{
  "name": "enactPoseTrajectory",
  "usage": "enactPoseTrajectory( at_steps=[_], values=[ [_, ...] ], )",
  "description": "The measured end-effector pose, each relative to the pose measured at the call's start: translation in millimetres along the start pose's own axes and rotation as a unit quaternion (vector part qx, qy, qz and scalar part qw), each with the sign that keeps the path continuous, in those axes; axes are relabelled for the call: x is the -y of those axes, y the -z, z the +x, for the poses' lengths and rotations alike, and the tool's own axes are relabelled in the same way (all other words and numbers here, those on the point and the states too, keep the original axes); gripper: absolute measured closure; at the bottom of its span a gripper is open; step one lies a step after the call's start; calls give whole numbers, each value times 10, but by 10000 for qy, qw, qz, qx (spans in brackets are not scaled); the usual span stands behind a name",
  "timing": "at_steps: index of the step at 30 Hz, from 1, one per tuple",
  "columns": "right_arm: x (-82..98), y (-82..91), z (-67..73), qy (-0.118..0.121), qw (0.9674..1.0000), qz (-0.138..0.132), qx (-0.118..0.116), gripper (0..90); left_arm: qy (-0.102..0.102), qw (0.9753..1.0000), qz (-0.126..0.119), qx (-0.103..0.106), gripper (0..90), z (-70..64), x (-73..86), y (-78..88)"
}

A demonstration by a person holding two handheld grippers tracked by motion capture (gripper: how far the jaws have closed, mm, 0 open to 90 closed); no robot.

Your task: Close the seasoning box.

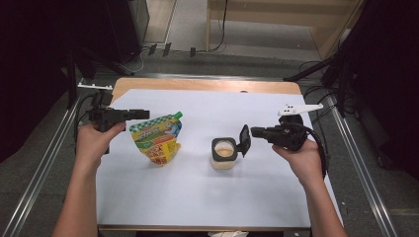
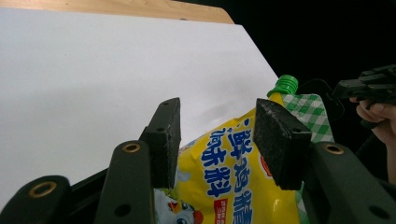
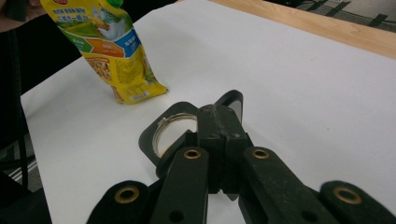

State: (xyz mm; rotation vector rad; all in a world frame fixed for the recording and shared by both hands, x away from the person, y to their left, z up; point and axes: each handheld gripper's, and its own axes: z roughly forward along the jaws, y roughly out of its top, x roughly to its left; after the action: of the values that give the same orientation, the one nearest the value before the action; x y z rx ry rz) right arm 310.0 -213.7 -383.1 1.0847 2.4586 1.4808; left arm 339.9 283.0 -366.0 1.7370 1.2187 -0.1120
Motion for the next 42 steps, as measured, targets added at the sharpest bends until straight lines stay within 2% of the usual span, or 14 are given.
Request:
enactPoseTrajectory(
  at_steps=[13,21,28,42],
  values=[
    [32,-115,29,-18,9999,95,-90,900,-12,10000,16,-4,519,-8,1,-12],
    [64,-259,85,36,9994,292,-169,900,12,10000,-15,-17,518,0,1,6],
    [85,-333,99,-29,9991,293,-293,900,11,10000,-33,-14,516,8,1,16],
    [113,-495,198,52,9983,416,-410,900,12,10000,13,-21,511,7,4,-9]
  ],
)
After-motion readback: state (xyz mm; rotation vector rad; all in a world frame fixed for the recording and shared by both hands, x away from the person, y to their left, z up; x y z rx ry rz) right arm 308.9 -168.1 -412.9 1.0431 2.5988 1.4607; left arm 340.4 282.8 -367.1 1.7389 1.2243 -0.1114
